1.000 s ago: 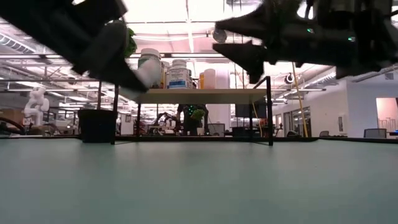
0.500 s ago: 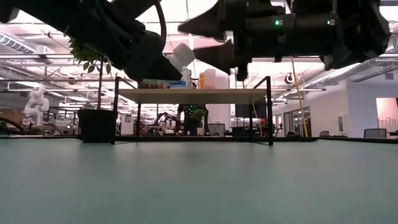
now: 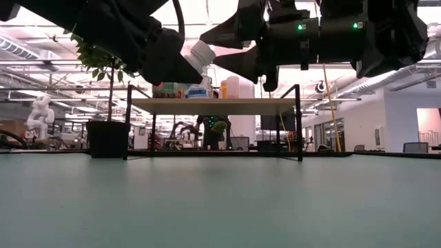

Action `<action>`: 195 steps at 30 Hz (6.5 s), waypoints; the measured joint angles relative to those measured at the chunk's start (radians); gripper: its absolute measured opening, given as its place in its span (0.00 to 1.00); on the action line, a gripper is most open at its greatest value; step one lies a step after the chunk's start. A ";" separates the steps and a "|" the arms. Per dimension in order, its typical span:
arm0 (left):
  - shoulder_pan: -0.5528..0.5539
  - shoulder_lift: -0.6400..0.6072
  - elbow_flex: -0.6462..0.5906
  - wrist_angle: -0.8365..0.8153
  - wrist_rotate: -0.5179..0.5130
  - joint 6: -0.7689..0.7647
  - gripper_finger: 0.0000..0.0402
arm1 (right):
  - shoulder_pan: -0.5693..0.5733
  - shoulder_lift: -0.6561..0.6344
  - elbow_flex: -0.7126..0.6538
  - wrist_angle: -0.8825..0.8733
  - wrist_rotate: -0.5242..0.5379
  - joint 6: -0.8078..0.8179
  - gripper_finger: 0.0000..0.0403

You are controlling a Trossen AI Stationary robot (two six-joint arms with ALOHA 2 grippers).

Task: Pick and place medicine bottles onto shelf by color
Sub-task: Put the black pill bottle on the shelf, then return to Home Position

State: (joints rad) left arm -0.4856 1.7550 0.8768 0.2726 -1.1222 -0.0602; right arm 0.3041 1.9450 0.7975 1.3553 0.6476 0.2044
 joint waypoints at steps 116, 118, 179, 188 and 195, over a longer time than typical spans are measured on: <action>0.104 -0.159 -0.008 -0.384 0.279 -0.415 0.62 | -0.971 -0.555 0.299 -1.412 -0.962 -0.409 0.67; 0.086 -0.208 -0.028 -0.381 0.229 -0.412 0.62 | -0.961 -0.598 0.299 -1.447 -0.963 -0.434 0.66; 0.140 -1.363 -0.595 -0.160 0.546 0.173 0.04 | -0.219 -1.575 -0.323 -1.481 -0.681 -0.306 0.00; 0.211 -1.371 -0.748 0.063 0.633 0.228 0.01 | -0.274 -1.576 -0.376 -1.418 -0.837 -0.326 0.00; 0.279 -1.405 -0.763 -0.039 0.633 0.183 0.04 | -0.348 -1.598 -0.478 -1.358 -0.836 -0.349 0.00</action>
State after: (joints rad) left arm -0.2062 0.3500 0.1143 0.2335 -0.4889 0.1233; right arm -0.0437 0.3471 0.3193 -0.0023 -0.1883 -0.1445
